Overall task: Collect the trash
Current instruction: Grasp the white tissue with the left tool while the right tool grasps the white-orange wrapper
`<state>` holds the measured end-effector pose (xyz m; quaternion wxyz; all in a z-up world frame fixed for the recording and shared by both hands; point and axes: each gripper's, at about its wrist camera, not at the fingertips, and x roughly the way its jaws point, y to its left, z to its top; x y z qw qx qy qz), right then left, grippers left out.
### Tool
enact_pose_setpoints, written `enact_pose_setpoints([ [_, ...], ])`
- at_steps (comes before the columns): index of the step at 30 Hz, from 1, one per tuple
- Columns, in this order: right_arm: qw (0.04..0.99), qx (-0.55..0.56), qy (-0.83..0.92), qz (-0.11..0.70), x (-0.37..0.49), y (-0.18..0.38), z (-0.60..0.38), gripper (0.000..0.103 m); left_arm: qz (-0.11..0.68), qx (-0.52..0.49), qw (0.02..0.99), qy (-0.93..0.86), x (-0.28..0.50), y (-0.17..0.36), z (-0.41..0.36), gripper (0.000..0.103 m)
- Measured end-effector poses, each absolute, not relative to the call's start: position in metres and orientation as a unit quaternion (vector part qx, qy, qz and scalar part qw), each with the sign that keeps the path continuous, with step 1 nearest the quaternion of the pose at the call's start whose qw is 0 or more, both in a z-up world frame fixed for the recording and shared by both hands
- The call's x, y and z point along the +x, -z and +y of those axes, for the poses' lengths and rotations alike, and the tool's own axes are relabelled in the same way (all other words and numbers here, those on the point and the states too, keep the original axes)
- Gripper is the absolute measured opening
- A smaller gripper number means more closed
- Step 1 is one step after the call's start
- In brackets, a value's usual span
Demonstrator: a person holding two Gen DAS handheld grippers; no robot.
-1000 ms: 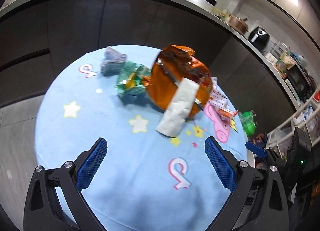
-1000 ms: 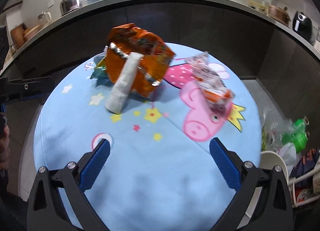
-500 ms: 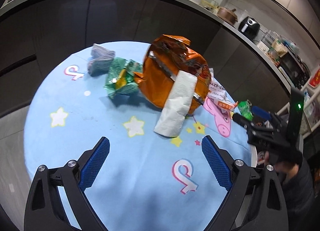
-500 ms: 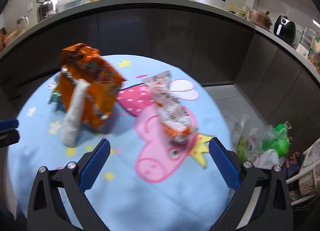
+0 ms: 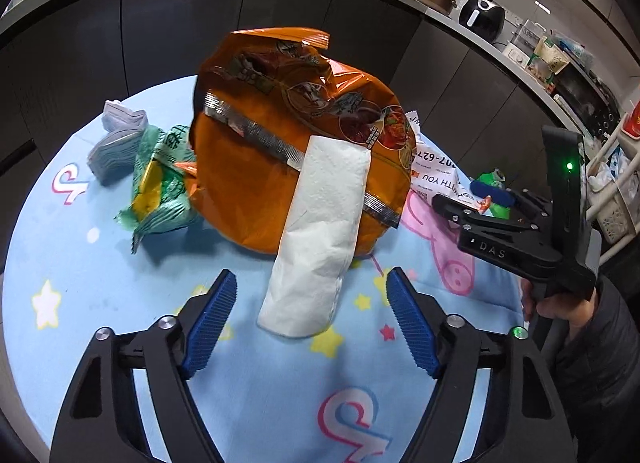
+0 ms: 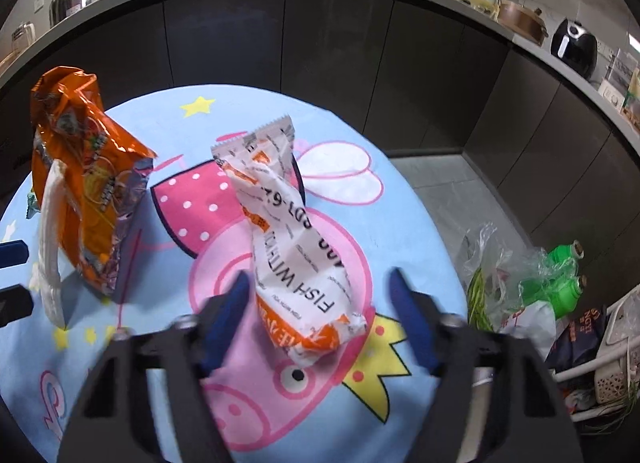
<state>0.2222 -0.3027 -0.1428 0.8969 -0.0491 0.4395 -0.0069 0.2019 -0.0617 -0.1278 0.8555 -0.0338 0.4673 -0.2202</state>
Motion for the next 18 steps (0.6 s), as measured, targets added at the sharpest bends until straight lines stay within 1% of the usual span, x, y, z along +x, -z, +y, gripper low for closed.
enact_pose_setpoints([
  [4, 0.899, -0.015, -0.017, 0.438, 0.205, 0.138, -0.304, 0.047, 0.481, -0.049, 0.848, 0.219, 0.214, 0.137, -0.066, 0.056],
  [5, 0.899, -0.016, -0.019, 0.438, 0.199, 0.136, -0.303, 0.046, 0.485, -0.052, 0.845, 0.218, 0.216, 0.139, -0.066, 0.055],
  [6, 0.899, -0.017, -0.020, 0.438, 0.191, 0.133, -0.301, 0.046, 0.490, -0.057, 0.842, 0.218, 0.217, 0.141, -0.067, 0.047],
  [7, 0.899, -0.013, -0.022, 0.438, 0.184, 0.131, -0.302, 0.046, 0.497, -0.064, 0.837, 0.219, 0.218, 0.144, -0.067, 0.037],
  [8, 0.899, -0.003, -0.026, 0.438, 0.177, 0.128, -0.301, 0.045, 0.501, -0.067, 0.835, 0.220, 0.218, 0.146, -0.067, 0.033],
  [10, 0.897, 0.019, -0.033, 0.440, 0.162, 0.126, -0.301, 0.045, 0.508, -0.074, 0.829, 0.222, 0.217, 0.148, -0.066, 0.017],
  [11, 0.896, 0.026, -0.032, 0.443, 0.155, 0.125, -0.301, 0.045, 0.509, -0.078, 0.827, 0.227, 0.215, 0.148, -0.065, 0.013],
  [13, 0.892, 0.039, -0.029, 0.450, 0.140, 0.125, -0.299, 0.046, 0.515, -0.080, 0.821, 0.233, 0.207, 0.147, -0.063, 0.011],
  [18, 0.882, 0.071, -0.034, 0.465, 0.109, 0.127, -0.294, 0.046, 0.528, -0.076, 0.811, 0.239, 0.171, 0.142, -0.048, 0.011],
])
